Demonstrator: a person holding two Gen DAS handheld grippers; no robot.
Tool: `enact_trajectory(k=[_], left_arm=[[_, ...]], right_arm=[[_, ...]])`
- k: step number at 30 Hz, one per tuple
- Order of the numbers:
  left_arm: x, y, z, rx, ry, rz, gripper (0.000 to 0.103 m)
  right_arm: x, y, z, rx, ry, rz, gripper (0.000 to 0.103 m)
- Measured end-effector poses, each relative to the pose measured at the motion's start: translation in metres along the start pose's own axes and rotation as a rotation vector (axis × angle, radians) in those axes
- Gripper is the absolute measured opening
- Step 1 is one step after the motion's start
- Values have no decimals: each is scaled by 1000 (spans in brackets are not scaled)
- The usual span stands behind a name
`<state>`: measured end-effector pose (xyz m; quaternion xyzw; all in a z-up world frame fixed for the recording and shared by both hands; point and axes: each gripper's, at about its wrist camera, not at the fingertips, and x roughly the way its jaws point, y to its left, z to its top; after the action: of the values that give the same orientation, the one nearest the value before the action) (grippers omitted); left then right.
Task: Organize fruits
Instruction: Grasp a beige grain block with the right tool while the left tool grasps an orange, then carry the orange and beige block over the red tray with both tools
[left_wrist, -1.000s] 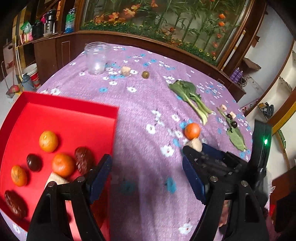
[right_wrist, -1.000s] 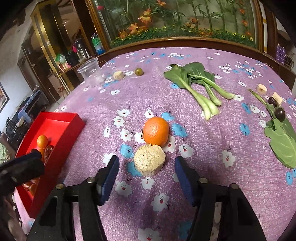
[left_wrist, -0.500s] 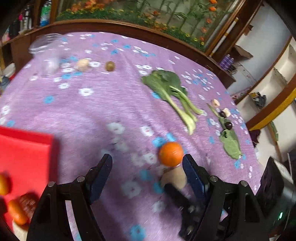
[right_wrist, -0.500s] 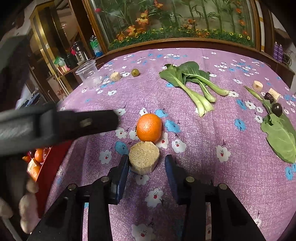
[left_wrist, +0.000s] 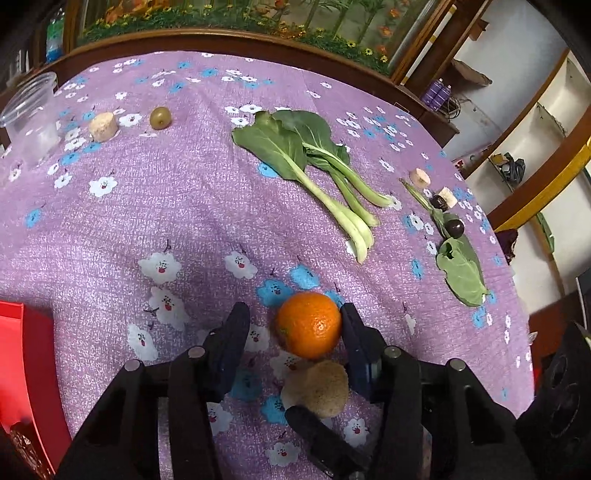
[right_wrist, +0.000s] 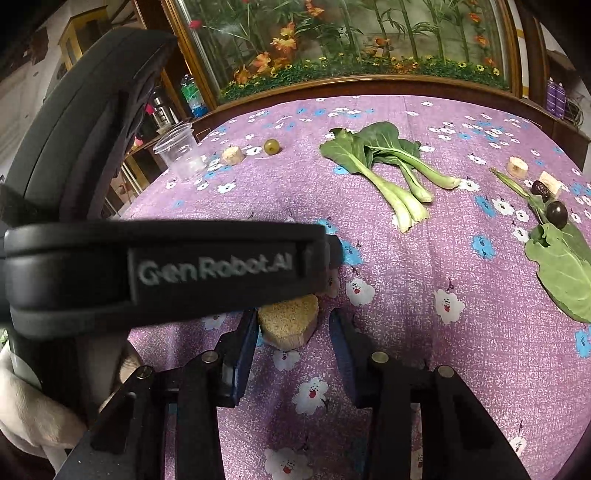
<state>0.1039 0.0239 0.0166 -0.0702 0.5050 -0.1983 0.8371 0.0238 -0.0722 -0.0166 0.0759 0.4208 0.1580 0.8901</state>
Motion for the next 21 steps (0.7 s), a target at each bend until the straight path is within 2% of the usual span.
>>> enact_trajectory(k=[2,3,4,5,7,21], left_arm=[[0,-4,-2,17,-9,15,46],[1,-5,-3,21,-5,-1,34],[3,-6,-4,22,2,-20,33],[2,-8,-5,32,-9,-1,33],[1,-11,-6,48,-17,17,32],[-25,27,-21,-88,-45,3,32]], right_arm=[[0,1,0,-3,0,-3,44],[0,0,0,-3,0,-3,43],[0,0,0,-3,0,-4,41],[0,0,0,-1,0,4,37],[1,-1,1,-1,3,17,36],[-7,-8,-2,39,-22,51,36]])
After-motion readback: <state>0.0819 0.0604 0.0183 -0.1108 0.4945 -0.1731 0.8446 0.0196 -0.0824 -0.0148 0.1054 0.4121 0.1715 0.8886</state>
